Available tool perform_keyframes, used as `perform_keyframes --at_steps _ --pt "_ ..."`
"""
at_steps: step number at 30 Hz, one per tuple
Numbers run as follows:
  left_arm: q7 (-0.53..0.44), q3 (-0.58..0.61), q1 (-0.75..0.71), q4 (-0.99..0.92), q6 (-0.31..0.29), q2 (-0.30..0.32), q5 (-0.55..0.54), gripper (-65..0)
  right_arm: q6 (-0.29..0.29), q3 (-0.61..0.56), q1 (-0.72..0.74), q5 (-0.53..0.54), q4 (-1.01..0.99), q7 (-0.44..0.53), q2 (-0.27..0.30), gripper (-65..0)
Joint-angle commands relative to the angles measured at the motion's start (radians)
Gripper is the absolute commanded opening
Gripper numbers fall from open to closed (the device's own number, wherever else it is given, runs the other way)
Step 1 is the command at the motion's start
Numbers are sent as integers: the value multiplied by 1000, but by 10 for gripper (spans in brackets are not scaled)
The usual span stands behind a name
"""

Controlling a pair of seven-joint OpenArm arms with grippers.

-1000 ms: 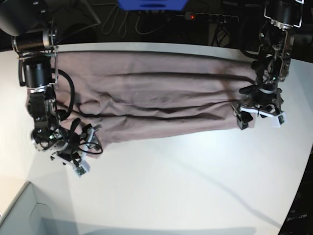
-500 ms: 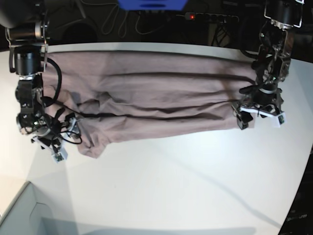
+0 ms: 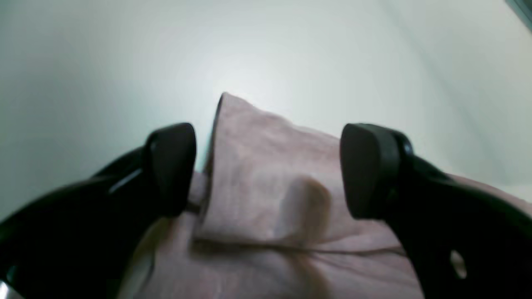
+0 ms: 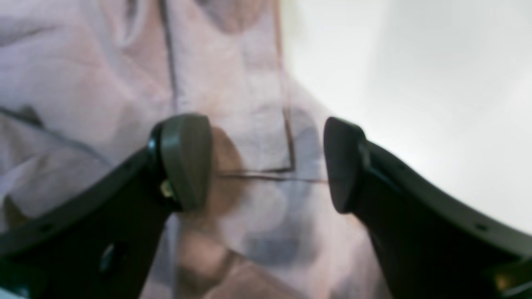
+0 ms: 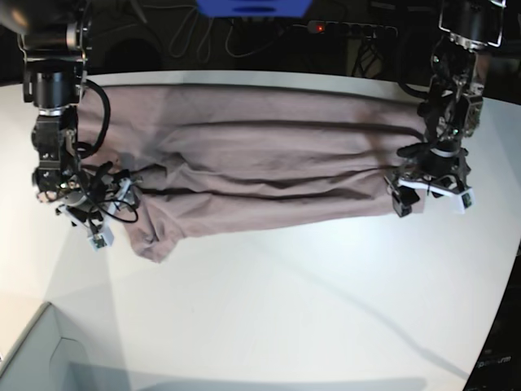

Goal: Layout the t-shirt on the table in an organized manner, then fold the t-shirt properly
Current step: 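Slide the left gripper along the shirt side and regrasp the fabric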

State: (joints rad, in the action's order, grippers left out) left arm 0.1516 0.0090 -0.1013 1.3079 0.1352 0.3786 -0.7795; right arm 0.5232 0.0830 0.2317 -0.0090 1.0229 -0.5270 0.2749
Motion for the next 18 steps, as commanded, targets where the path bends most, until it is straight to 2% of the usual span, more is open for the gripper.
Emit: perform_keyframes --at_steps 1,9,15,18 --pt "-25 -5 15 12 -3 12 4 -126 -5 2 19 11 17 15 14 -234" --pt "-25 -7 10 12 -3 12 5 -126 -5 2 5 11 17 15 13 -432" --pt "-25 -7 8 14 -3 12 4 -126 -5 4 5 13 17 15 13 -631" --pt "-25 -7 8 19 -3 12 2 -126 -5 4 11 13 21 12 13 -650"
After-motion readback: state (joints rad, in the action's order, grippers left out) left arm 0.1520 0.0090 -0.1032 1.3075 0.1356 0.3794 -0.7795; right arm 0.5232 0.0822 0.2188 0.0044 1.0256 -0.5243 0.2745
